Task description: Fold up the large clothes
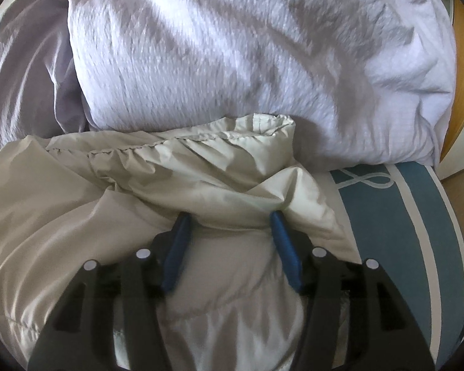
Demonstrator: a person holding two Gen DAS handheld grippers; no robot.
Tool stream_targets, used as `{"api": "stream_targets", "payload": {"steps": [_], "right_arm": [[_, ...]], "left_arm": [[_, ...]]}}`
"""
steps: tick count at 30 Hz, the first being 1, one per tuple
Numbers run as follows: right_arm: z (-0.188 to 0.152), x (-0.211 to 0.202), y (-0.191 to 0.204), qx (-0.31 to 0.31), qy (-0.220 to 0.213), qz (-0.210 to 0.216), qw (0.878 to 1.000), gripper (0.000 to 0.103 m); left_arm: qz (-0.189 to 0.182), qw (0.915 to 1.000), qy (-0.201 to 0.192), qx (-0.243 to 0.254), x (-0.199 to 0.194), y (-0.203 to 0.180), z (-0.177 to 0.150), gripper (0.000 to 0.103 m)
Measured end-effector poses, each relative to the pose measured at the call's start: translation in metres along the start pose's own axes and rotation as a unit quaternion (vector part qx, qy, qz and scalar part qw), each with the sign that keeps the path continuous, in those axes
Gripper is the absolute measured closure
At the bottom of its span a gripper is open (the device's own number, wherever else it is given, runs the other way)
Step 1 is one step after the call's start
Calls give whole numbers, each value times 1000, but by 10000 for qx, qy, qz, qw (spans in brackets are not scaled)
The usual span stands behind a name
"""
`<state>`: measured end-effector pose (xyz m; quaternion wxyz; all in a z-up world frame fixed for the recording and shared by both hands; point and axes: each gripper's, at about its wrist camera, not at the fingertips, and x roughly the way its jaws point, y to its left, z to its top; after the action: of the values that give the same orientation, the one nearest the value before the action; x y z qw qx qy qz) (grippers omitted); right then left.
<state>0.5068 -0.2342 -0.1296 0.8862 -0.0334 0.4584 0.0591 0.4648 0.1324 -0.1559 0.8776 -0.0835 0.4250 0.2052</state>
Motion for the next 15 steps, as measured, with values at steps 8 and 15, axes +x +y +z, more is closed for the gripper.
{"api": "stream_targets", "payload": {"steps": [8, 15], "right_arm": [[-6, 9, 3, -51, -21, -33, 10000, 44], [-4, 10, 1, 31, 192, 58, 9998, 43]], "left_arm": [[-12, 10000, 11, -18, 4, -1, -9, 10], [32, 9998, 197, 2, -1, -2, -10, 10]]}}
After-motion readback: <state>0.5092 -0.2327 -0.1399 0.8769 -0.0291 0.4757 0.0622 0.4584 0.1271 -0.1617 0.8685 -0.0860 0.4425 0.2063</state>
